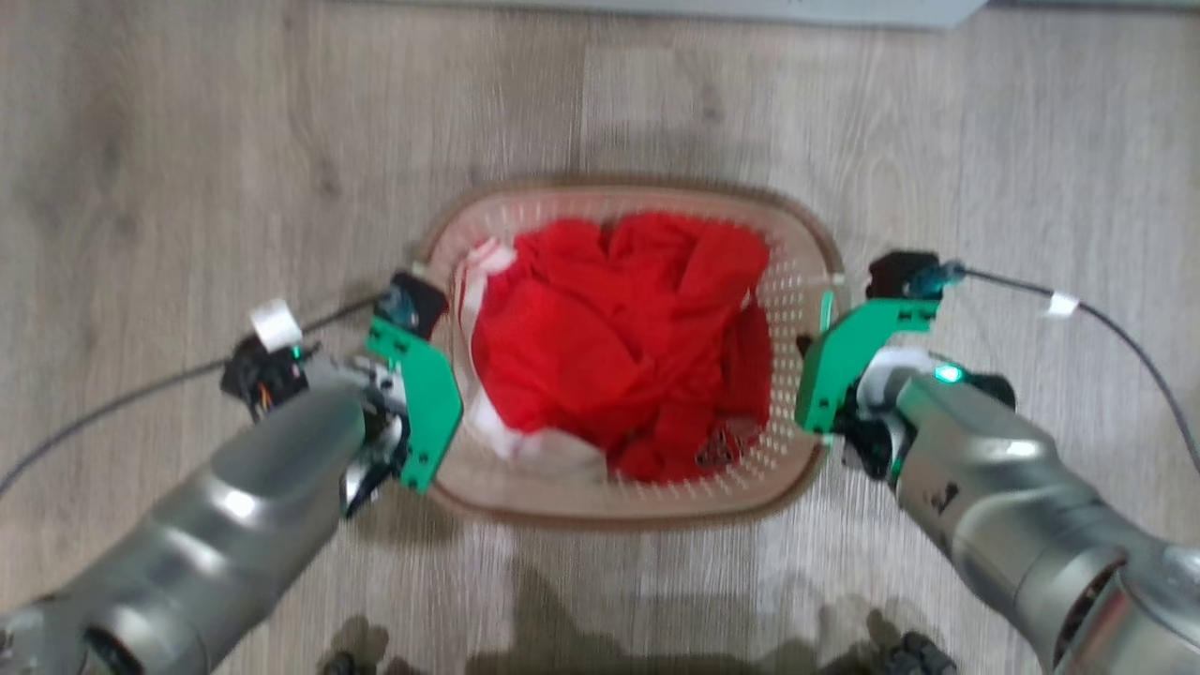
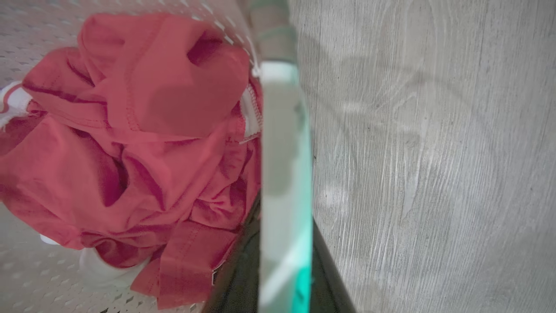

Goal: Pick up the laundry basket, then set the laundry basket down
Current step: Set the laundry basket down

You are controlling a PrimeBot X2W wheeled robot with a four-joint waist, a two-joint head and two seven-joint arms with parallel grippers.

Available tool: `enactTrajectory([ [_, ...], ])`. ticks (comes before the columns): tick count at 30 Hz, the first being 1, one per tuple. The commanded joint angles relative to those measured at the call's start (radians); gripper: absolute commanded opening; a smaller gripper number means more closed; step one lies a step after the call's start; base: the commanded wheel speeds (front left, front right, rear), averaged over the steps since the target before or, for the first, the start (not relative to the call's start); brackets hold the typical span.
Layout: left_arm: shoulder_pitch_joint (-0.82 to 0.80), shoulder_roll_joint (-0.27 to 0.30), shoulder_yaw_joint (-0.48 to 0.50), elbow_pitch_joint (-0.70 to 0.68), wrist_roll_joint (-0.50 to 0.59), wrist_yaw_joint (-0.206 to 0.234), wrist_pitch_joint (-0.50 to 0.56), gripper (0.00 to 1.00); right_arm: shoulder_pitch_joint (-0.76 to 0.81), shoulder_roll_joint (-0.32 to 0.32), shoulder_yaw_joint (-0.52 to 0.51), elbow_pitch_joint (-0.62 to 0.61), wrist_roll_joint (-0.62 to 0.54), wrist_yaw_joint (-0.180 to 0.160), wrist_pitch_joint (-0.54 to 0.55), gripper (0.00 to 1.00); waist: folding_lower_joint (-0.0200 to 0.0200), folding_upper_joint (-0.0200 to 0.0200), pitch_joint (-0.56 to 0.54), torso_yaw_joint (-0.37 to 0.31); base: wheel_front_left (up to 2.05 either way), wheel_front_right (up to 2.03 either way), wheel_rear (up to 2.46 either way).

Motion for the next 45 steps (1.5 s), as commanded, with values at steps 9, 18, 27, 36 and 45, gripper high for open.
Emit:
enactTrajectory([
  [9,-0.107,-0.067,0.003,0.113,0.044,-0.069,-0.09,0.0,-0.099,0.011,0.018,0.001,0.015,0.006,-0.087,0.0,0.0,0.0,0.179,0.004,0.0,0.0,0.0],
  [18,-0.161,-0.145,0.005,0.258,0.046,-0.09,-0.195,0.0,-0.133,0.011,0.037,0.017,0.034,0.006,-0.118,0.0,0.0,0.0,0.259,0.015,0.0,0.0,0.0],
  [27,-0.188,-0.191,-0.003,0.343,0.047,-0.101,-0.24,0.0,-0.136,0.011,0.051,0.027,0.053,0.006,-0.126,0.0,0.0,0.0,0.291,0.028,0.0,0.0,0.0],
  [36,-0.2,-0.21,-0.011,0.37,0.041,-0.103,-0.255,0.0,-0.14,0.011,0.065,0.03,0.049,0.006,-0.132,0.0,0.0,0.0,0.314,0.036,0.0,0.0,0.0],
  [45,-0.202,-0.217,-0.017,0.385,0.031,-0.103,-0.263,0.0,-0.141,0.011,0.052,0.03,0.029,0.006,-0.133,0.0,0.0,0.0,0.325,0.042,0.0,0.0,0.0],
])
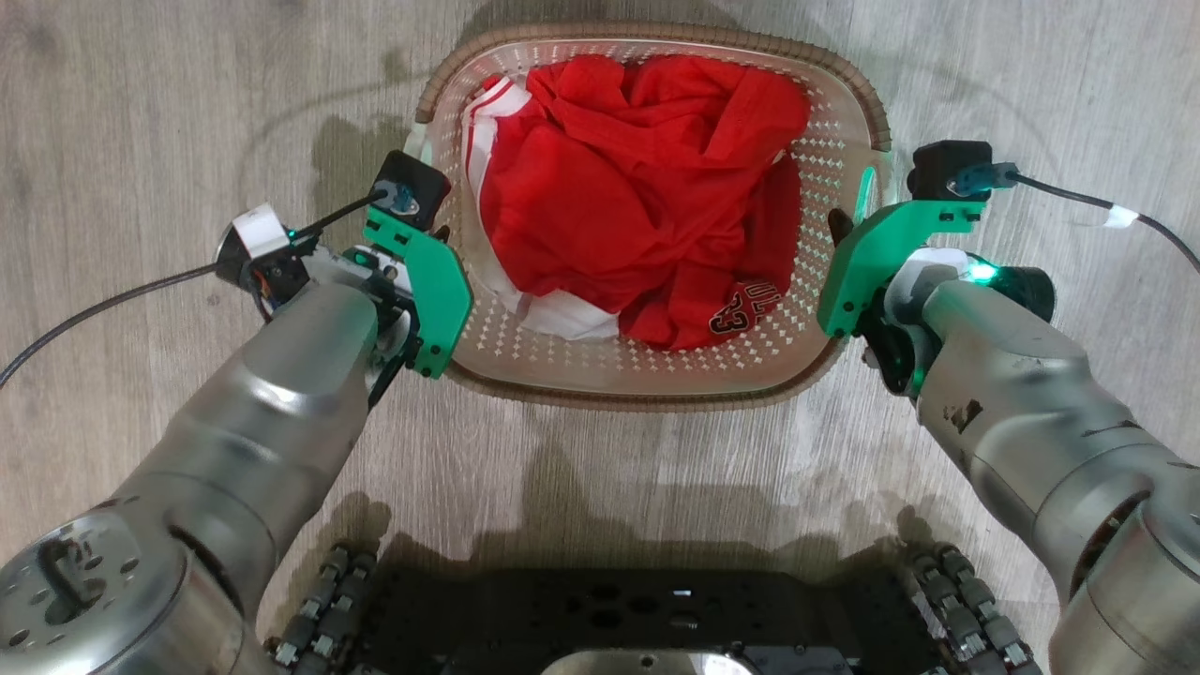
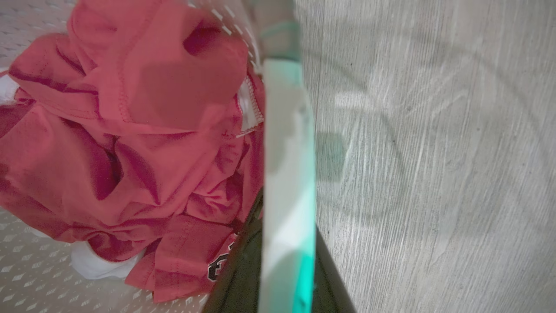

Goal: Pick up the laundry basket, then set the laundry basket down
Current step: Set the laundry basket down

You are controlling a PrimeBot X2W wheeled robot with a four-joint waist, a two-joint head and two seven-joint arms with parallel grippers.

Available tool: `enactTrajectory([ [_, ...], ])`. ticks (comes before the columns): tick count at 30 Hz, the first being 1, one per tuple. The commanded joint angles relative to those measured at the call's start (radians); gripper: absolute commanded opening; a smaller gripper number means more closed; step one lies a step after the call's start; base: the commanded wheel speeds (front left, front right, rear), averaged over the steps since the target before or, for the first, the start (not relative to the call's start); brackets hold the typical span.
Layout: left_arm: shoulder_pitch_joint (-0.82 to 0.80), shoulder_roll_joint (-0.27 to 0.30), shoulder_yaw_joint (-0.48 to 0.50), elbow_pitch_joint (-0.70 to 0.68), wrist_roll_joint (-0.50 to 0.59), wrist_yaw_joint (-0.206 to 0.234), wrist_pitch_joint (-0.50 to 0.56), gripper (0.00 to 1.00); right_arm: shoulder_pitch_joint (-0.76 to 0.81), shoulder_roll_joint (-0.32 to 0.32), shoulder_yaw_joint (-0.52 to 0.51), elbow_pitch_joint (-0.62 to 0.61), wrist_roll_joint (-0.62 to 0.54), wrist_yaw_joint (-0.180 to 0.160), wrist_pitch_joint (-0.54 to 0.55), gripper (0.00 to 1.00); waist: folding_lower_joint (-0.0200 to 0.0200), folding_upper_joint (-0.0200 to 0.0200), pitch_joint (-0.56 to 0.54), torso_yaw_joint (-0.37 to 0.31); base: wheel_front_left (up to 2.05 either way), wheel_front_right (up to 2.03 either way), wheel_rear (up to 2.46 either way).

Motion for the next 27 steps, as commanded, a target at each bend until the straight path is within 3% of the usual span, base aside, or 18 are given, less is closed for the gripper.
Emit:
enactTrajectory([
  [1,0.013,-0.013,-0.017,-0.014,0.006,-0.025,-0.008,0.0,0.021,0.022,-0.002,-0.015,-0.015,0.006,-0.011,0.0,0.0,-0.0001,0.002,0.001,0.0,0.0,0.0],
  [3,0.013,-0.014,-0.017,-0.004,0.002,-0.025,-0.01,0.0,0.023,0.022,-0.008,-0.015,-0.024,0.006,-0.009,0.0,0.0,-0.0001,0.003,0.001,0.0,0.0,0.0],
  [4,0.012,-0.014,-0.017,0.003,0.0,-0.025,-0.013,0.07,0.023,0.022,-0.011,-0.015,-0.032,0.006,-0.011,0.17,0.0,-0.0001,0.003,0.0,0.0,0.0,0.0],
  [5,0.01,-0.015,-0.016,0.011,-0.001,-0.022,-0.022,0.44,0.023,0.02,-0.015,-0.015,-0.042,0.006,-0.014,0.48,0.0,-0.0001,0.004,0.0,0.0,0.0,0.0],
  [6,0.006,-0.015,-0.01,0.019,-0.002,-0.003,-0.041,1.0,0.023,0.017,-0.023,-0.015,-0.049,0.006,-0.017,1.0,0.0,-0.0001,0.004,0.001,0.0,0.0,0.0],
  [12,0.011,-0.019,0.005,0.049,-0.02,0.04,-0.028,1.0,0.03,0.006,-0.074,-0.015,-0.087,0.006,-0.02,1.0,0.0,-0.0001,0.007,0.009,0.0,0.0,0.0],
  [27,0.042,-0.024,0.012,0.067,-0.041,0.062,-0.041,1.0,0.079,0.014,-0.22,-0.015,-0.235,0.006,0.009,1.0,0.0,-0.0001,-0.061,0.014,0.0,0.0,0.0],
])
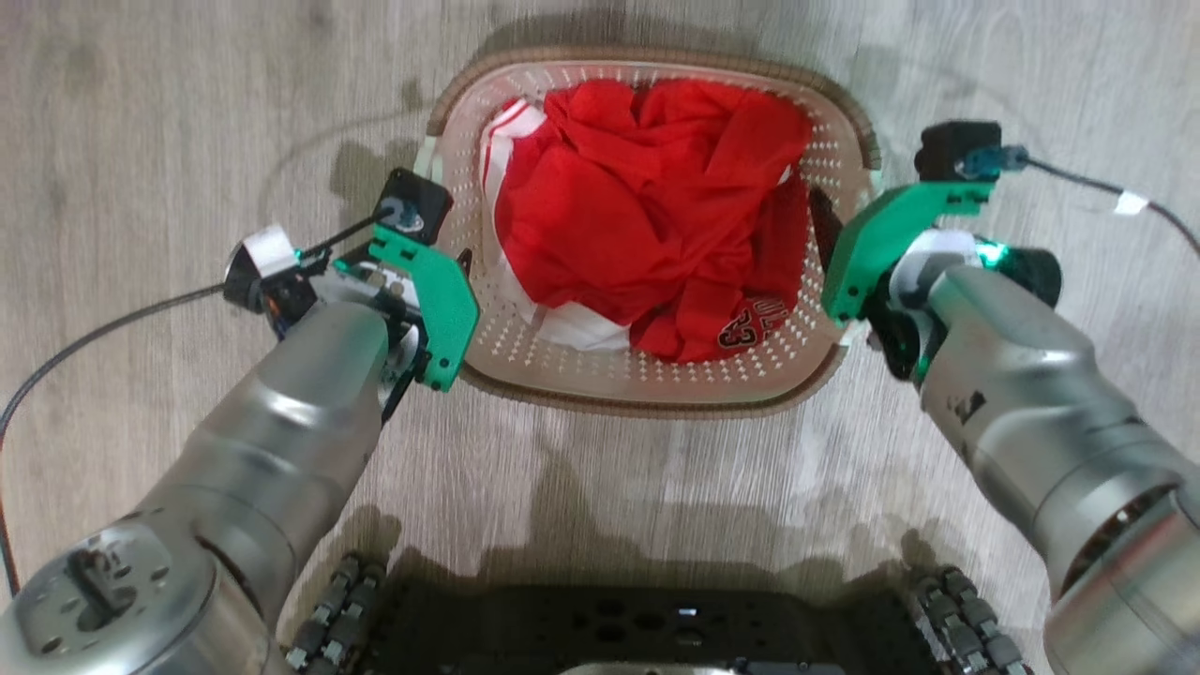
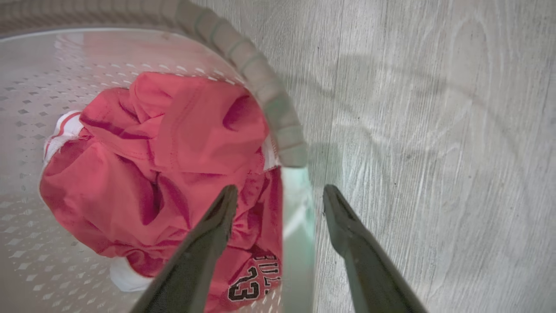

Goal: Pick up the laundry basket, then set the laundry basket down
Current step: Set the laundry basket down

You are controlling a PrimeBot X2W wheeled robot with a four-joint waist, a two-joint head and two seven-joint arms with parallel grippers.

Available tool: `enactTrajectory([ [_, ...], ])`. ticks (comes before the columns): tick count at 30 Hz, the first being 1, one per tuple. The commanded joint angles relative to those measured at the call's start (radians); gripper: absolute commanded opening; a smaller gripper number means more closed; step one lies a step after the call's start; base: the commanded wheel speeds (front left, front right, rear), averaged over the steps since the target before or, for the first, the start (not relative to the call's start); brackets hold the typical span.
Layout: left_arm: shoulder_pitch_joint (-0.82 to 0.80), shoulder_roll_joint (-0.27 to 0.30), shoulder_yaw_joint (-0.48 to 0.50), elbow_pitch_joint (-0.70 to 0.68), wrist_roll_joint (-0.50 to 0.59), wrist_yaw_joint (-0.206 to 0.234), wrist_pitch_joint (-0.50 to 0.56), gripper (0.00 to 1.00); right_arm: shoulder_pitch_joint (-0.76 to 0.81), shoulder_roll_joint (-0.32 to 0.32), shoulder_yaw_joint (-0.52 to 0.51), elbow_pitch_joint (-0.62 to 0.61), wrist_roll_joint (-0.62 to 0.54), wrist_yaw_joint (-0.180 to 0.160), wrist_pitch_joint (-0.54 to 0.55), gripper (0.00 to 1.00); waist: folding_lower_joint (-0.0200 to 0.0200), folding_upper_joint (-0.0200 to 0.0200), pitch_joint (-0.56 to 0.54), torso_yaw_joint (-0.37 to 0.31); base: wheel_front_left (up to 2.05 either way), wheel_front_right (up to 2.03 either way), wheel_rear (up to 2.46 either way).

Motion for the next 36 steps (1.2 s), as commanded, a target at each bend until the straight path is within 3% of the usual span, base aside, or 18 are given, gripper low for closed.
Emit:
enactTrajectory([
  [1,0.033,0.014,0.01,0.005,-0.001,0.014,-0.015,1.0,0.083,0.018,-0.013,-0.005,-0.023,0.006,-0.001,1.0,0.0,0.0,-0.029,-0.007,0.0,0.0,0.0],
  [7,0.098,0.019,0.008,0.01,-0.002,0.035,-0.03,1.0,0.144,0.024,-0.06,-0.005,-0.086,0.006,0.016,1.0,0.0,0.0,-0.131,-0.021,0.0,0.0,0.0],
  [18,0.186,0.029,0.047,0.009,-0.037,0.07,-0.151,1.0,0.223,0.025,-0.031,-0.064,-0.029,0.006,-0.026,1.0,0.0,0.0,-0.316,-0.035,0.0,0.0,0.0],
  [22,0.211,0.051,0.086,-0.029,-0.044,0.097,-0.173,1.0,0.253,0.025,-0.036,-0.108,-0.003,0.006,-0.073,1.0,0.0,0.0,-0.408,-0.042,0.0,0.0,0.0],
  [25,0.213,0.1,0.151,-0.145,-0.014,0.148,-0.175,1.0,0.249,0.025,-0.066,-0.157,0.0,0.006,-0.095,1.0,0.0,0.0,-0.465,-0.049,0.0,0.0,0.0],
  [28,0.241,0.168,0.244,-0.302,0.048,0.206,-0.175,1.0,0.202,0.025,-0.213,-0.223,-0.076,0.006,-0.097,1.0,0.0,0.0,-0.513,-0.066,0.0,0.0,0.0],
  [31,0.292,0.227,0.351,-0.478,0.136,0.262,-0.175,1.0,0.227,0.024,-0.412,-0.337,-0.23,0.006,-0.097,1.0,0.0,0.0,-0.557,-0.079,0.0,0.0,0.0],
  [36,0.401,0.279,0.517,-0.762,0.295,0.314,-0.175,1.0,0.398,0.025,-0.695,-0.67,-0.52,0.006,-0.098,1.0,0.0,0.0,-0.62,-0.089,0.0,0.0,0.0],
])
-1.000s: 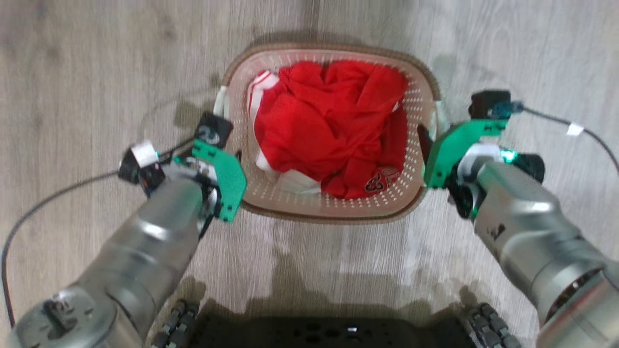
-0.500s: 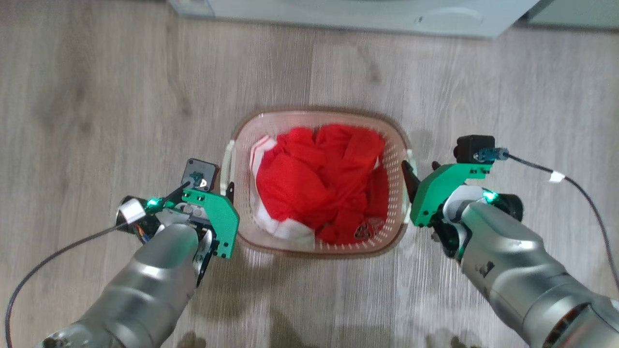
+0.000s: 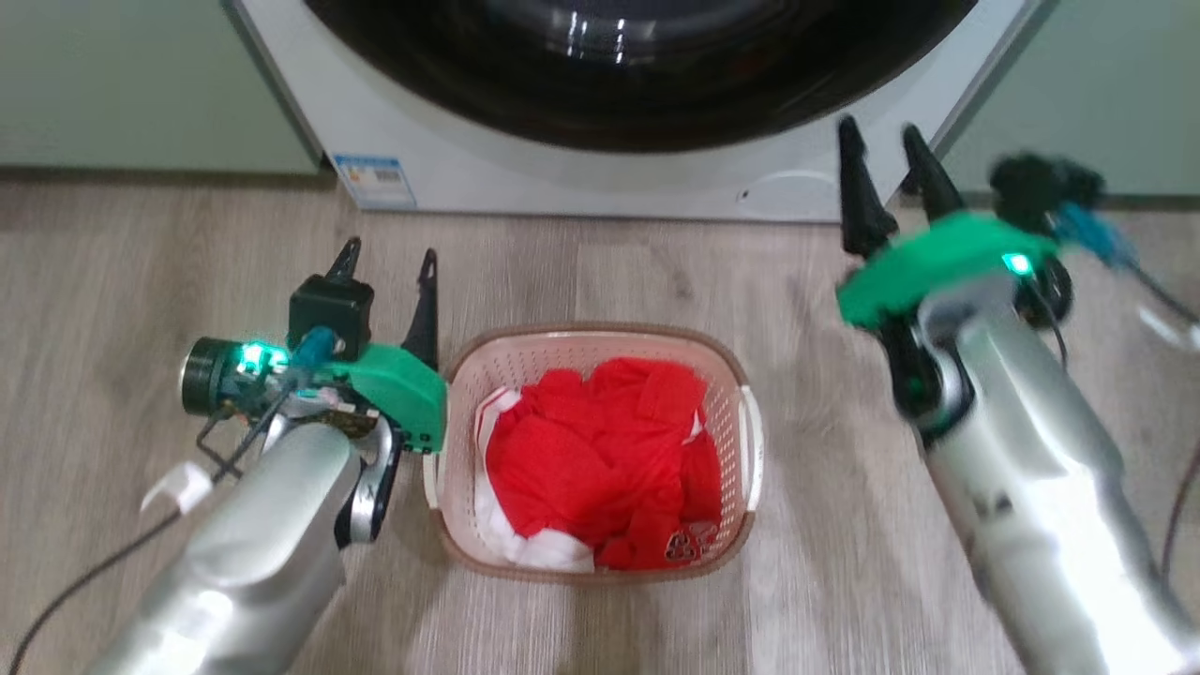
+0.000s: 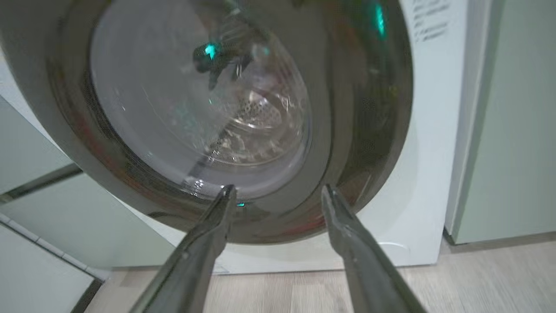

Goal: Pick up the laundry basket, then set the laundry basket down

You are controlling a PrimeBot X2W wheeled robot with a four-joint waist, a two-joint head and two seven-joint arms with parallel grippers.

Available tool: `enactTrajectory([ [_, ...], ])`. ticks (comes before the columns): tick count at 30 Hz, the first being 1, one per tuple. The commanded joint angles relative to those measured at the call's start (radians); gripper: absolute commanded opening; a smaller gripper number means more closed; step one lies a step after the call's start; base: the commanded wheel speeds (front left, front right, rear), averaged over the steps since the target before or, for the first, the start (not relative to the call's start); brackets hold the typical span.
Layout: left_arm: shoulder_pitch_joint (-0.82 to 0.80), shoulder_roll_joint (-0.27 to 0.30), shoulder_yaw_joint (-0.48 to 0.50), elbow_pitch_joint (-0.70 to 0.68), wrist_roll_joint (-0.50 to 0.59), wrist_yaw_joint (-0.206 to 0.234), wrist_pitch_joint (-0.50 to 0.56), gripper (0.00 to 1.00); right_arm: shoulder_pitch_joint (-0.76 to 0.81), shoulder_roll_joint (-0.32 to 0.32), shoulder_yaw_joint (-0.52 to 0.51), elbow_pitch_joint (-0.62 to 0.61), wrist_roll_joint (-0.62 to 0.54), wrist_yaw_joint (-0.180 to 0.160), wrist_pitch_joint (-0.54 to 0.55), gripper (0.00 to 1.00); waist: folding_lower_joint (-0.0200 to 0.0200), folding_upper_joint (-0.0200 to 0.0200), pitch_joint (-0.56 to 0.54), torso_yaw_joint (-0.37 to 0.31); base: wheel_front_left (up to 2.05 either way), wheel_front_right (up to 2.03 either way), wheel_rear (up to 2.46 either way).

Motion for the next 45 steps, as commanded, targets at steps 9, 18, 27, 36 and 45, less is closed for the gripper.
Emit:
enactTrajectory([
  [9,0.235,0.041,0.239,-0.442,0.248,0.02,-0.01,1.0,0.334,0.017,-0.09,-0.517,-0.189,0.006,-0.01,1.0,0.0001,0.0,-0.105,-0.019,0.0,0.0,0.0],
  [18,0.485,-0.064,0.403,-0.586,0.327,-0.067,-0.01,1.0,0.552,0.017,-0.1,-0.643,-0.206,0.006,-0.01,1.0,0.0001,0.0,-0.144,-0.022,0.0,0.0,0.0],
  [27,0.54,-0.144,0.477,-0.626,0.45,-0.134,-0.01,1.0,0.616,0.017,-0.137,-0.653,-0.224,0.006,-0.01,1.0,0.0001,0.0,-0.149,-0.017,0.0,0.0,0.0],
  [36,0.532,-0.175,0.514,-0.609,0.484,-0.206,-0.01,1.0,0.607,0.017,-0.139,-0.652,-0.23,0.006,-0.01,1.0,0.0001,0.0,-0.146,-0.007,0.0,0.0,0.0],
  [45,0.542,-0.195,0.545,-0.562,0.491,-0.252,-0.01,1.0,0.604,0.017,-0.145,-0.647,-0.228,0.006,-0.01,1.0,0.0001,0.0,-0.146,-0.009,0.0,0.0,0.0],
])
